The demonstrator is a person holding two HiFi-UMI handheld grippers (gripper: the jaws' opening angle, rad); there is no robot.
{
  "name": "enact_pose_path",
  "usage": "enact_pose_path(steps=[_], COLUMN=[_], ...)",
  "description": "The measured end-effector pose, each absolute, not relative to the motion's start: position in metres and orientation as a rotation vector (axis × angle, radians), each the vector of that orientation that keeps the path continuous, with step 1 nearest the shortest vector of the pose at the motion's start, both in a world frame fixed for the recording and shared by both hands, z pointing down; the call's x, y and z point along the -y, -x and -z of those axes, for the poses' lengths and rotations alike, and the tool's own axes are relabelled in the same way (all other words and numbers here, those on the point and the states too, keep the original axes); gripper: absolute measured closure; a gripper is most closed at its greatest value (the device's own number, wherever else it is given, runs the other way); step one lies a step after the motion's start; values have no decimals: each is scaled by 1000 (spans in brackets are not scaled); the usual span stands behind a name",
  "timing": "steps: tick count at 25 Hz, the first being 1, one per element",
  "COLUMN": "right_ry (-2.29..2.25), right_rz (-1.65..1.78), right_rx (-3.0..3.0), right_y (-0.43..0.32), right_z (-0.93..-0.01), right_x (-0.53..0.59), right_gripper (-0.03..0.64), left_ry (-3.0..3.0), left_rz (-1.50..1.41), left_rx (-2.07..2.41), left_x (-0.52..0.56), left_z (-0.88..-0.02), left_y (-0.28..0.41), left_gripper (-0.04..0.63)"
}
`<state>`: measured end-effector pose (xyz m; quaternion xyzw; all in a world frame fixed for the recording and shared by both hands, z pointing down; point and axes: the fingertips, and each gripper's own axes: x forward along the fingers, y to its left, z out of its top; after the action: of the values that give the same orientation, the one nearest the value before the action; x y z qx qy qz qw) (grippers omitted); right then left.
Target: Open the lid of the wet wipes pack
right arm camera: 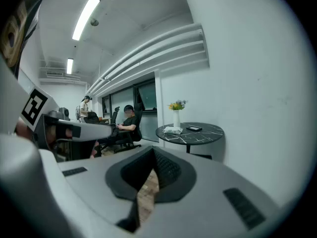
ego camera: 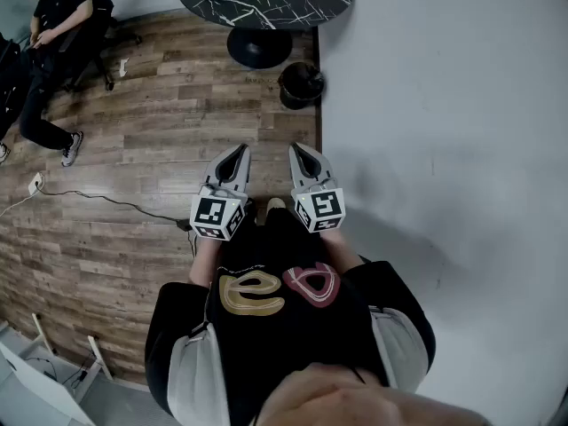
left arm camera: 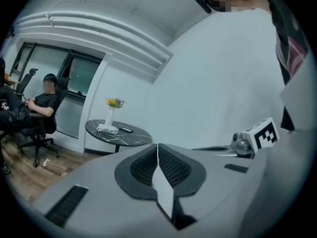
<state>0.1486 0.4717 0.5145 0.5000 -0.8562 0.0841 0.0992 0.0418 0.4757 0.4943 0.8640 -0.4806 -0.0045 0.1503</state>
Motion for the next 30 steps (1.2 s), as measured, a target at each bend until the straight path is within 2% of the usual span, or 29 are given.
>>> enact_pose_path(steps=[6, 17, 22, 30], right_ry=[-1485, -1641, -1610, -1590], right_rz=[-217, -303, -351, -325], right_rx=[2497, 2520, 2537, 2539], right_y=[-150, -126, -109, -106], right_z=[-516, -517, -524, -522], right_x=[-474, -458, -458, -434], right_gripper=[607, 606, 581, 591], left_ry=[-2463, -2505, -2502, -2529], left_rz=[10, -8, 46, 6], left_rx=[1309, 1286, 1257, 1262], left_x=[-480, -463, -456, -435], left_z=[-500, -505, -504, -502], left_y=[-47, -8, 7, 10], left_gripper=[574, 574, 574, 574])
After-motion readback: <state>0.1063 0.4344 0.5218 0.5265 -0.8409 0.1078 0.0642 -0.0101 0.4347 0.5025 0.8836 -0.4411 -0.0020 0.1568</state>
